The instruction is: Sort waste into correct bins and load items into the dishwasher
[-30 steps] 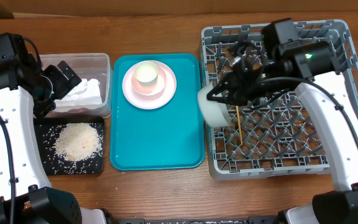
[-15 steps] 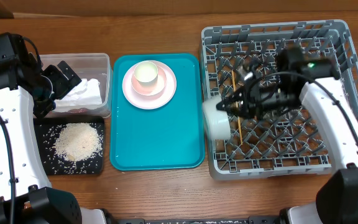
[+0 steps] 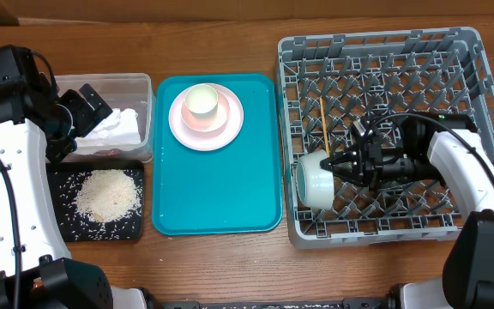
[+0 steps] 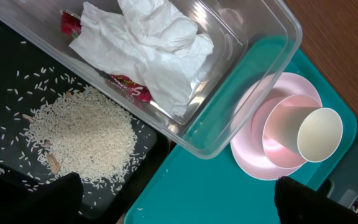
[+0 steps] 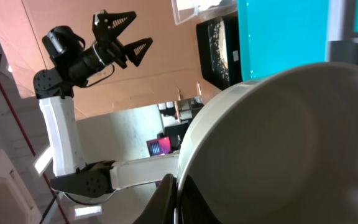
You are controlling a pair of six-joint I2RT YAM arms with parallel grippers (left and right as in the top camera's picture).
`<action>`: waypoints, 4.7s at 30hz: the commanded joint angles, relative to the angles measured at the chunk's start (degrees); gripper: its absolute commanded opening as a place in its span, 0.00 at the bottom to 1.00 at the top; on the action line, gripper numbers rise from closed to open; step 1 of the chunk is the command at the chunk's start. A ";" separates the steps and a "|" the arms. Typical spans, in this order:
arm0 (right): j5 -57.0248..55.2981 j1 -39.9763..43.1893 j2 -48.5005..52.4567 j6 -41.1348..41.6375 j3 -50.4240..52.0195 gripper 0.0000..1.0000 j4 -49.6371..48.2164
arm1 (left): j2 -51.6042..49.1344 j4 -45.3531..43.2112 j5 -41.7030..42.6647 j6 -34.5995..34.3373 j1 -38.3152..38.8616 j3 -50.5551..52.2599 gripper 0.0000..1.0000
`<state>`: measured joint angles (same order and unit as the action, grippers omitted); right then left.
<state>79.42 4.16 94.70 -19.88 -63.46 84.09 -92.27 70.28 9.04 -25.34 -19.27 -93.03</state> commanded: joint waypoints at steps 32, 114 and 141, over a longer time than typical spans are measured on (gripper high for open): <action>-6.73 0.81 -0.72 -6.12 3.96 0.04 -0.50 | 0.46 -0.07 0.39 0.04 -0.20 -1.25 1.00; -73.35 -30.58 -5.84 39.69 -7.39 0.34 -24.02 | 0.46 -0.07 0.39 0.04 -0.20 -1.25 1.00; -79.67 -38.71 -5.64 42.62 -5.14 0.41 -27.34 | 0.46 -0.07 0.39 0.04 -0.20 -1.25 1.00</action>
<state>7.27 -34.24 89.84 22.44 -68.93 57.45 -92.27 70.28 9.04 -25.34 -19.27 -93.06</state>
